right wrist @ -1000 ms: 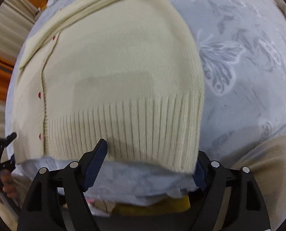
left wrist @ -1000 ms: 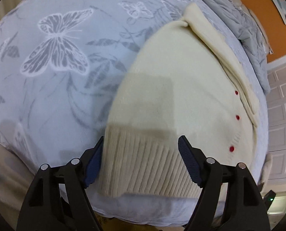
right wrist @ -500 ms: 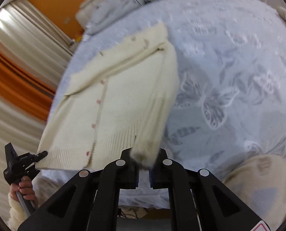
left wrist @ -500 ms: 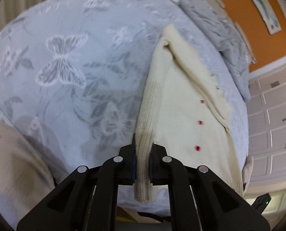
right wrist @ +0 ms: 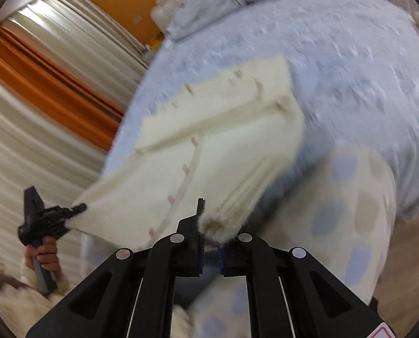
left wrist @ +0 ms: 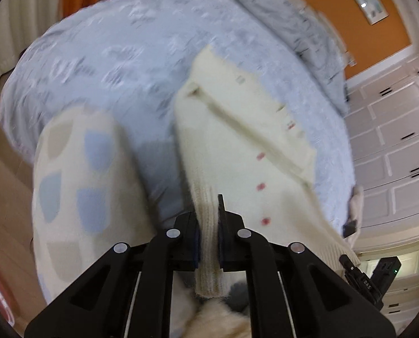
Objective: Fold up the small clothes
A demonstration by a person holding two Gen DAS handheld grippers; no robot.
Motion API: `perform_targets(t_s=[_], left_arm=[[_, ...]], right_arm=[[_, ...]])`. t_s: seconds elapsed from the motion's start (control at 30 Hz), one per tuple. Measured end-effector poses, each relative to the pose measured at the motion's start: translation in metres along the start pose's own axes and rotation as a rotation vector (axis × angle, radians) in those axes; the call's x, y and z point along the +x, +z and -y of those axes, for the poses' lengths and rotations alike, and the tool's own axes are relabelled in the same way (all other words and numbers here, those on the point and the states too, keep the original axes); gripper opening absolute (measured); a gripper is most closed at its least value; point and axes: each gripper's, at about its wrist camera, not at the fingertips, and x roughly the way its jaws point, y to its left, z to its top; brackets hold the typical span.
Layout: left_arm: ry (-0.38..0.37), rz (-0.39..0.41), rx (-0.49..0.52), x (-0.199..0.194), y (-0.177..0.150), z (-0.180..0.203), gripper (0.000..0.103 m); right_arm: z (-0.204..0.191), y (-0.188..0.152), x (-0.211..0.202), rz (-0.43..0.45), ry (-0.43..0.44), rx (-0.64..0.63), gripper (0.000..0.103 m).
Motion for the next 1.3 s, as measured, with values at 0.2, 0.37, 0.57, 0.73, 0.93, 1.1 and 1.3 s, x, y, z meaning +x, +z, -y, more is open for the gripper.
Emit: perform_targets(t_s=[0.2,0.37,0.57,0.73,0.93,1.1,1.3], left_arm=[[0.069,0.146,0.102,0.054,0.115,0.076,0.008],[0.222,0.126,0.061,0.16,0.197,0.097,0.009],[0.317,0.031,-0.044,0.262,0.229,0.062,0.013],[0.08,0.075,-0.12,0.24,0.229,0.041,0.033],[0.249,0.297,0.125,0.206,0.21,0.055,0.074],[0.326,0.139,0.244,0.248,0.198,0.07,0.064],[0.324,0.05,0.178,0.27,0.209,0.066,0.007]], right_arm=[[0.005,0.129,0.038,0.175,0.023,0.001,0.007],[0.047,0.213,0.142,0.109,-0.045,0.105,0.007],[0.075,0.241,0.212,0.056,-0.121,0.144,0.023],[0.075,0.236,0.172,0.234,-0.128,0.114,0.065],[0.089,0.208,0.18,0.141,-0.232,0.046,0.066],[0.09,0.2,0.207,0.099,-0.243,0.028,0.066],[0.082,0.223,0.218,0.099,-0.183,0.042,0.007]])
